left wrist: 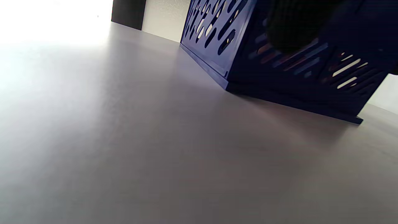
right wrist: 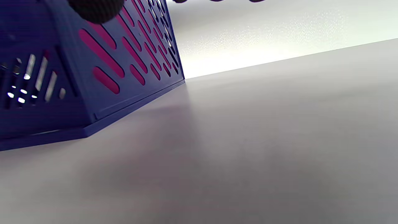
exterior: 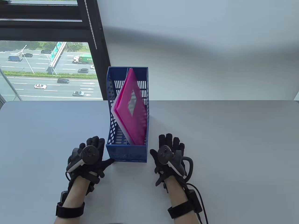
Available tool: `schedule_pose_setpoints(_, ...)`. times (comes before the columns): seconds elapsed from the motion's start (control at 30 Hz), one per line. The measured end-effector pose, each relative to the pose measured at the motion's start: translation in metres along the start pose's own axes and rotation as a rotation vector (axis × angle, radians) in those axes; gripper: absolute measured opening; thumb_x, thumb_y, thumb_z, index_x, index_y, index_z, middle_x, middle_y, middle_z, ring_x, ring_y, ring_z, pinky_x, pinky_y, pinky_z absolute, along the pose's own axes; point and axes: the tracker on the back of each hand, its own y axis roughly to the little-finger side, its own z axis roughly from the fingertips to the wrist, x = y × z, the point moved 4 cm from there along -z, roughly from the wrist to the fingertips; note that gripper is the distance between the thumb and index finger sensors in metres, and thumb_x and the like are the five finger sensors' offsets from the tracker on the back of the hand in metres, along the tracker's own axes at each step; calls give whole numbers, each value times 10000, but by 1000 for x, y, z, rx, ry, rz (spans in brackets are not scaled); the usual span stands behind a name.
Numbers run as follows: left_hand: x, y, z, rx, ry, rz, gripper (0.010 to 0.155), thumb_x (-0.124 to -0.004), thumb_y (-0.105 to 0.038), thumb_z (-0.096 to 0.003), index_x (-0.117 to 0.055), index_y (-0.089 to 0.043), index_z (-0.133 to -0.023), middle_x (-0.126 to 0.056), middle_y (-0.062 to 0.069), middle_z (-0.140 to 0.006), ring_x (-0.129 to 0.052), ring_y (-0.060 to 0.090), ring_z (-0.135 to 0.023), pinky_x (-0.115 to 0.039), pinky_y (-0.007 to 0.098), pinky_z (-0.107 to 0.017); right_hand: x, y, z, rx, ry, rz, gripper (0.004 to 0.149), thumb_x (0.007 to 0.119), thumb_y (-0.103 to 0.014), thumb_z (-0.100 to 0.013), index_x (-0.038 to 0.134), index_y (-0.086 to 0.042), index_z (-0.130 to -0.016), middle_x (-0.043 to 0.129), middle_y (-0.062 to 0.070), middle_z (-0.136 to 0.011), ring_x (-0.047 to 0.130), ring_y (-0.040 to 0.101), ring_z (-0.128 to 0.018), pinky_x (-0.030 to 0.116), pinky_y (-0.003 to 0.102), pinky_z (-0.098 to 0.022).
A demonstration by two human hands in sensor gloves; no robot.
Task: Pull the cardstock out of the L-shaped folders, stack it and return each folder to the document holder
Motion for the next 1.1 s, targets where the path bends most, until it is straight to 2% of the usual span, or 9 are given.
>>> schedule_pose_setpoints(0.4, 0, 0, 1, 3, -5, -4, 942, -713, -643, -581, -138, -148, -1138, -1, 89, -1122, -20, 398, -1086, -48, 628, -712, -1, 1, 0, 3, -2, -9, 772, 583, -712, -564, 295, -334, -1172, 327, 8, -1240, 358, 338, -1111, 263, 565, -813)
schedule_pose_setpoints(0.83, -1, -2, -1, -6, 6, 4, 940, -713, -643, -582, -143, -147, -1140, -6, 91, -1123, -26, 400, -1086, -48, 629, -710, -6, 5, -2, 11, 22, -30, 730, 598, -698, -564, 432, -309, -1159, 529, 21, -1189, 525, 326, -1071, 303, 559, -814)
schedule_pose_setpoints(1.0, 0, -2, -2, -11, 4, 19, 938, -712, -644, -582, -145, -148, -1140, -8, 91, -1123, -30, 401, -1086, -49, 629, -711, -27, 6, 2, 11, 101, -82, 699, 611, -689, -568, 489, -314, -1145, 568, 12, -1174, 546, 315, -1066, 301, 554, -816)
schedule_pose_setpoints(1.1, 1, -2, -2, -14, -1, 28, 940, -713, -645, -582, -144, -148, -1141, -6, 92, -1123, -29, 401, -1086, -49, 630, -710, -55, -1, 11, -11, 208, -147, 692, 637, -676, -576, 503, -301, -1143, 583, 15, -1164, 546, 320, -1061, 302, 555, -812)
